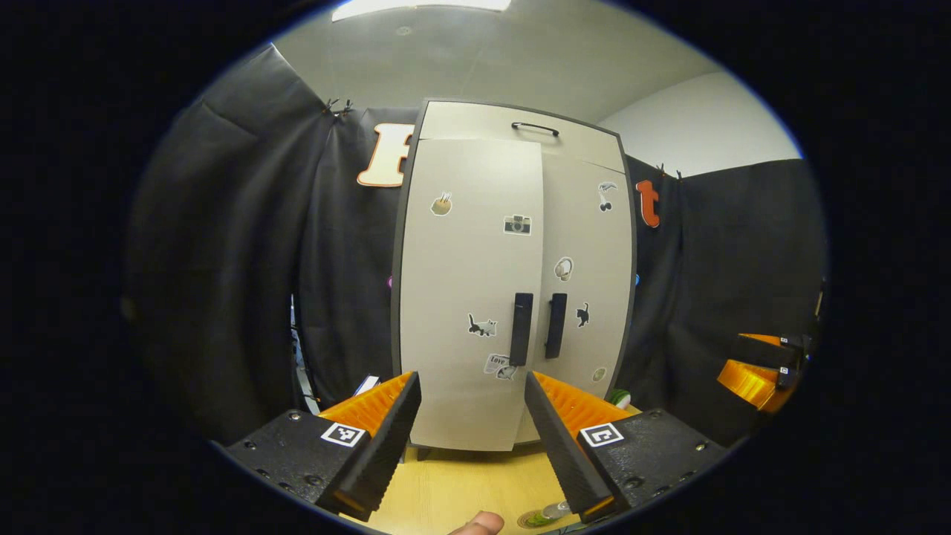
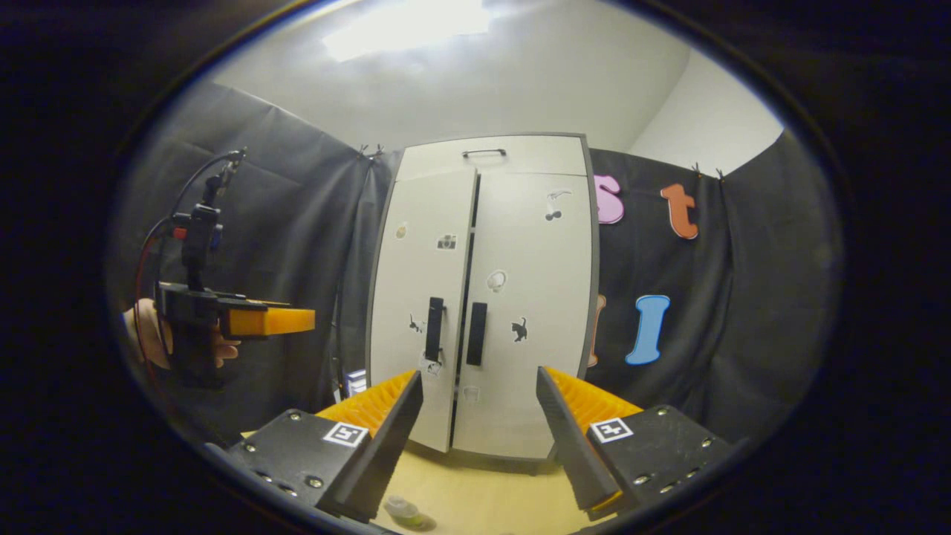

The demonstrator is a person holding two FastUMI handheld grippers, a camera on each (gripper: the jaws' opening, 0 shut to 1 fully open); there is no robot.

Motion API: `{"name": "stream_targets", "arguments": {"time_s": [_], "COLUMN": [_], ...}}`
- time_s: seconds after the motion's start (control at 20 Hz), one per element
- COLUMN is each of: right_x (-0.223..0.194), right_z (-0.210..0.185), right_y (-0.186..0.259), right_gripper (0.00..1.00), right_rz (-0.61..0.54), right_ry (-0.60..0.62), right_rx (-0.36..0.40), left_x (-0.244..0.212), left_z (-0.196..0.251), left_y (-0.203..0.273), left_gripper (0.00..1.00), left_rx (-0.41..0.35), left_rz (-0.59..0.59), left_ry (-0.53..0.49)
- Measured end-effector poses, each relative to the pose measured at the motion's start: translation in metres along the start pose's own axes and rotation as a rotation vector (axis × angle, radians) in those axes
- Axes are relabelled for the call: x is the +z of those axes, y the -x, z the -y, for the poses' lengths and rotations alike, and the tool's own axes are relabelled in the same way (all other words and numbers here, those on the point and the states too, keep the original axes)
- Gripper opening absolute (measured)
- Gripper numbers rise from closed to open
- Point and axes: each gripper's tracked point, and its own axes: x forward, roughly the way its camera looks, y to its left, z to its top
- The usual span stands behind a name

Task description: Grasp the bottle in the cabinet with the left hand and place it on the coaster, then close the right door with the right hand and the left door with the left hand.

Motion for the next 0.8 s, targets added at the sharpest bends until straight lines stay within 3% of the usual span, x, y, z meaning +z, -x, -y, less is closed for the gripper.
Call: {"name": "stream_targets", "arguments": {"time_s": [0.45,0.65,0.8], "right_x": [-0.007,0.005,0.006], "right_z": [0.021,0.005,0.005], "right_y": [-0.006,-0.004,-0.006], "right_gripper": [0.93,0.90,0.93], "right_rz": [-0.035,0.023,0.026], "right_ry": [-0.003,-0.021,-0.010], "right_rx": [-0.070,-0.007,-0.012], "left_x": [-0.002,-0.004,-0.005], "left_z": [0.011,0.015,0.016], "left_y": [-0.009,-0.009,-0.007], "left_gripper": [0.90,0.90,0.90], "left_rx": [-0.017,-0.021,-0.020], "left_rz": [-0.003,-0.007,-0.008], "left_ry": [0.021,0.010,0.009]}}
